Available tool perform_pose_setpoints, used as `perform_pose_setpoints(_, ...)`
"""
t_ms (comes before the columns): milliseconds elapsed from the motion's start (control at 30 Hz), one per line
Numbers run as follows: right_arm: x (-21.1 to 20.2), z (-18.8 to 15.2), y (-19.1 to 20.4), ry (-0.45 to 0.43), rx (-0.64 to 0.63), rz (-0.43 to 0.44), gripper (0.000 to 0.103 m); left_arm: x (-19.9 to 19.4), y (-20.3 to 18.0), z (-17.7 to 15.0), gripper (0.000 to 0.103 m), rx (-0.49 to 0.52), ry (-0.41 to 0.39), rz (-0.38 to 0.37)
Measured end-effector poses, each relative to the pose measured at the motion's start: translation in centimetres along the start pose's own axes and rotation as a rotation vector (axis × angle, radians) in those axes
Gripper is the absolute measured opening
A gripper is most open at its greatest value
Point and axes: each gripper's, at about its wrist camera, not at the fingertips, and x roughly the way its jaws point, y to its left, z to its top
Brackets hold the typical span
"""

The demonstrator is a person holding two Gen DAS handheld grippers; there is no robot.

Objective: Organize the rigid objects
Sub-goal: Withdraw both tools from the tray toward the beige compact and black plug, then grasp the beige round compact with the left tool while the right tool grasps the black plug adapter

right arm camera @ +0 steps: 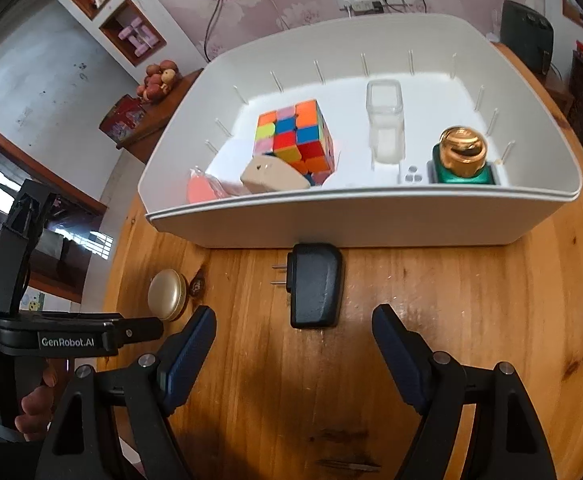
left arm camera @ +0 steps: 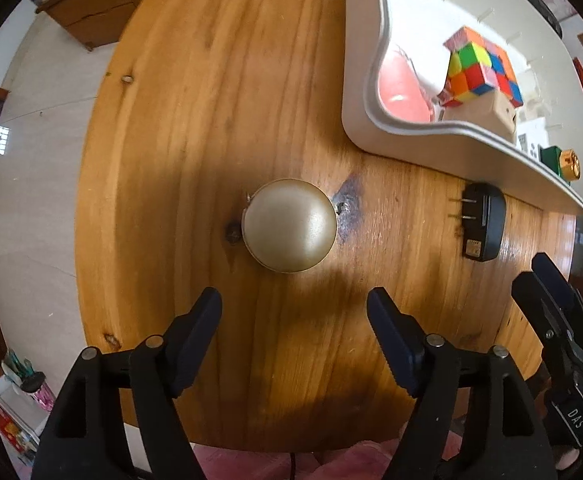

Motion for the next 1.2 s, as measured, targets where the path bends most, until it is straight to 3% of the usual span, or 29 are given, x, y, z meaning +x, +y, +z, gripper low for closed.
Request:
perform_pose_setpoints(367,2.5,0.5,0.2,0.056,0.043,-0.068,0.081,2.6,0.5,1.8,0.078,0.006,0.074,-0.033)
perform_pose_setpoints(633,3.8,0.8,0.4,0.081,0.055,-0.103,0.081,2.9,1.2,2.0,0.079,0.014,0.076,-0.043)
perform_pose_setpoints(1200,5.3,1.3,1.1,0.125,0.019,-0.182,0.081,2.2,-0.3,4.4,0.078,0.041,0.054,0.044)
